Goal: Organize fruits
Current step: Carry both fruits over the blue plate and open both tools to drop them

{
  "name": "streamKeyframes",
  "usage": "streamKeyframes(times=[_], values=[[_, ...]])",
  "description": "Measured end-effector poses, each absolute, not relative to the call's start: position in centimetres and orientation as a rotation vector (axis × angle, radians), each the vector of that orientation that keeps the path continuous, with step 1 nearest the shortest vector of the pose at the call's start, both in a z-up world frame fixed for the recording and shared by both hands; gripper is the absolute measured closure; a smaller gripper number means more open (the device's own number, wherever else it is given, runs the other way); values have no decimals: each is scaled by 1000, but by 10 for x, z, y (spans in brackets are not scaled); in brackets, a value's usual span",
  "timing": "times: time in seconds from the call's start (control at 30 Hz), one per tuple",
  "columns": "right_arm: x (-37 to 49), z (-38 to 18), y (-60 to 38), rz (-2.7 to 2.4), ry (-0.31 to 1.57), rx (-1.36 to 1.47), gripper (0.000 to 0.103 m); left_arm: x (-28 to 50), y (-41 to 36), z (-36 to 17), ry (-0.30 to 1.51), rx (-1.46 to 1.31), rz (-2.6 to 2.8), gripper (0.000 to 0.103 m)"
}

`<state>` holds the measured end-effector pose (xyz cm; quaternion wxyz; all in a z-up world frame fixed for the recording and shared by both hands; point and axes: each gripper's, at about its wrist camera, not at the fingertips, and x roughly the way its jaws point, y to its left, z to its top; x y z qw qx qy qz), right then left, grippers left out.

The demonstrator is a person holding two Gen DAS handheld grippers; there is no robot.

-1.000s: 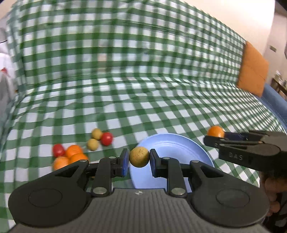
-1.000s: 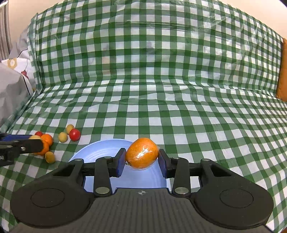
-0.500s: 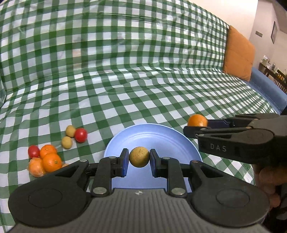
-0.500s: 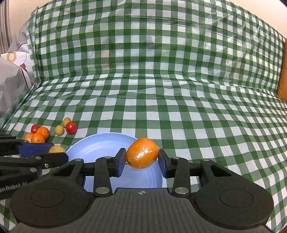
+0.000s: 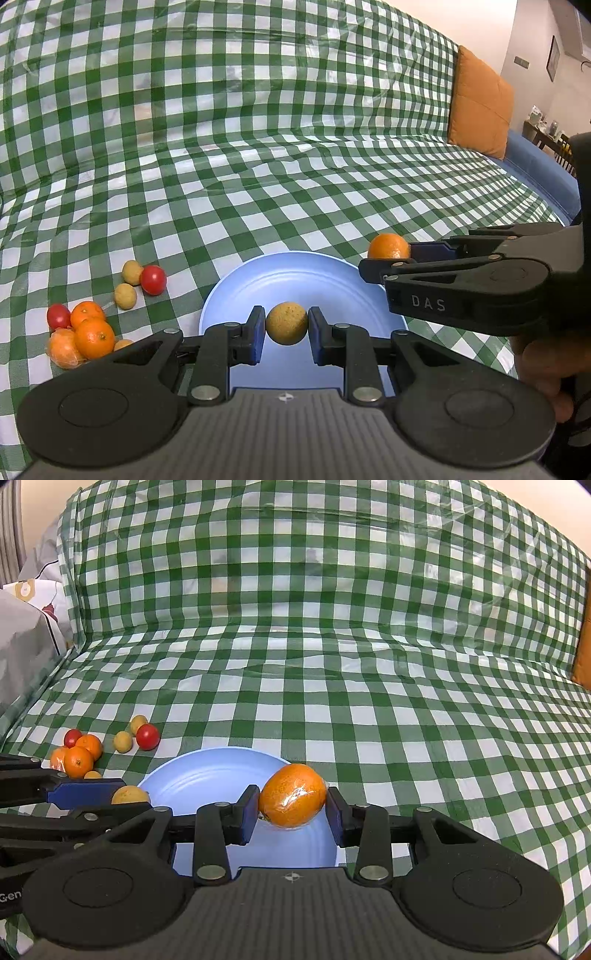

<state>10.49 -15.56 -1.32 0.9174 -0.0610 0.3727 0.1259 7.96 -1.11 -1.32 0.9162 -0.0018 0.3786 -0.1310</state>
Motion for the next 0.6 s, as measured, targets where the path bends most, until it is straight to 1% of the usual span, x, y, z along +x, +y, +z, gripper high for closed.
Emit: streamKeyframes(times=[0.6], values=[[105, -15, -155, 258, 769, -131, 63, 78, -14, -14, 780, 0, -281, 76]])
